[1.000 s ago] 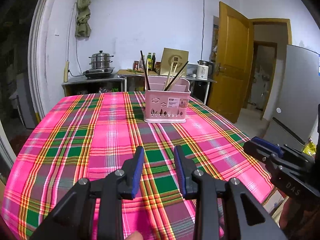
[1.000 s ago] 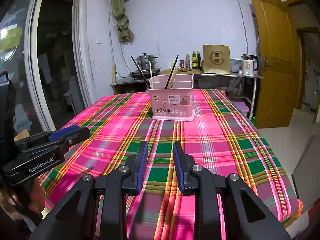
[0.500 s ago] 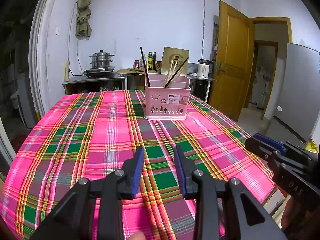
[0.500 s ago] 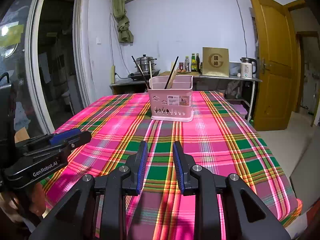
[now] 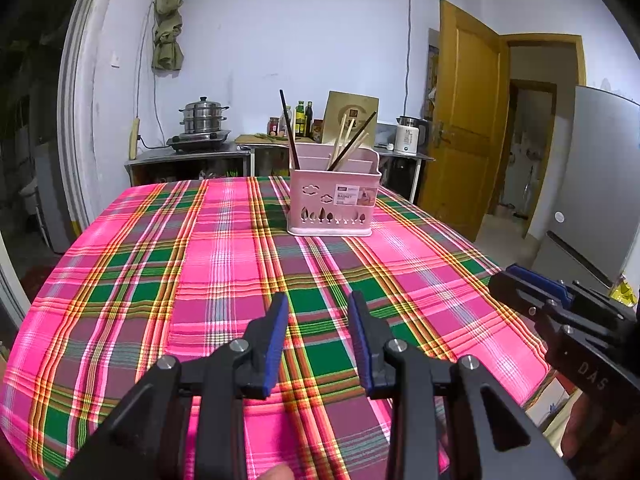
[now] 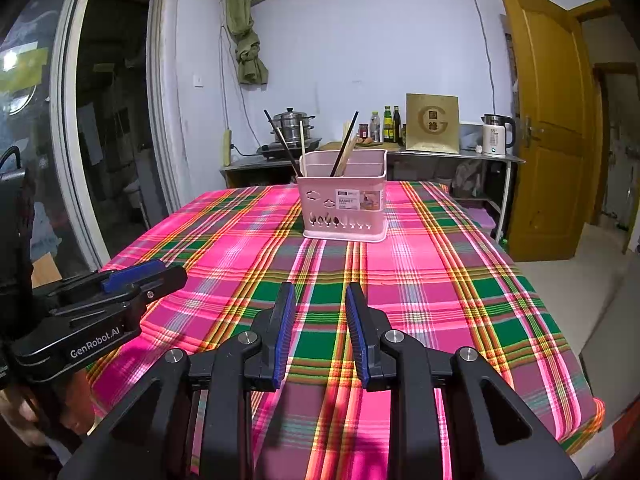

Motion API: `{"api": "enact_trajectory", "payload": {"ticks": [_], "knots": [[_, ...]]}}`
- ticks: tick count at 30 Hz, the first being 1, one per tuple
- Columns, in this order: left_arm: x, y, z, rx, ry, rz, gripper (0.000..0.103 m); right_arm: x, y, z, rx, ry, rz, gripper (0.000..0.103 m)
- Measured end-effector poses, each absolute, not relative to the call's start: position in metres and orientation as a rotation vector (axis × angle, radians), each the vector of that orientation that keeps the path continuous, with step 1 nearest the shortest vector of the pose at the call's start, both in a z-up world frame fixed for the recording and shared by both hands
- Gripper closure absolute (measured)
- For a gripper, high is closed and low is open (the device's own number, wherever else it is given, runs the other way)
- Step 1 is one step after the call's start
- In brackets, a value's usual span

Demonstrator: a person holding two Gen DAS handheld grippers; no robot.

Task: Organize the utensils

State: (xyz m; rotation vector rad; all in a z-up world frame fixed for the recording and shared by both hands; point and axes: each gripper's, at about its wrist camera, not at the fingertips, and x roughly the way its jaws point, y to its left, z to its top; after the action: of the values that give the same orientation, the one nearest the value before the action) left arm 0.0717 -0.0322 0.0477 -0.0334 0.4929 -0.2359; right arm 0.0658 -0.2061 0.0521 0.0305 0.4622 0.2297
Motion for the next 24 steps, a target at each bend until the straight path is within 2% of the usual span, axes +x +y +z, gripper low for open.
{"api": "enact_trajectory", "payload": {"ticks": [24], "knots": [[0.0672,-0.0359,0.0459,-0.026,0.495,-0.238,0.071,0.0671,-0.2049,0.0486,0.03,0.47,0.236,0.076]]}}
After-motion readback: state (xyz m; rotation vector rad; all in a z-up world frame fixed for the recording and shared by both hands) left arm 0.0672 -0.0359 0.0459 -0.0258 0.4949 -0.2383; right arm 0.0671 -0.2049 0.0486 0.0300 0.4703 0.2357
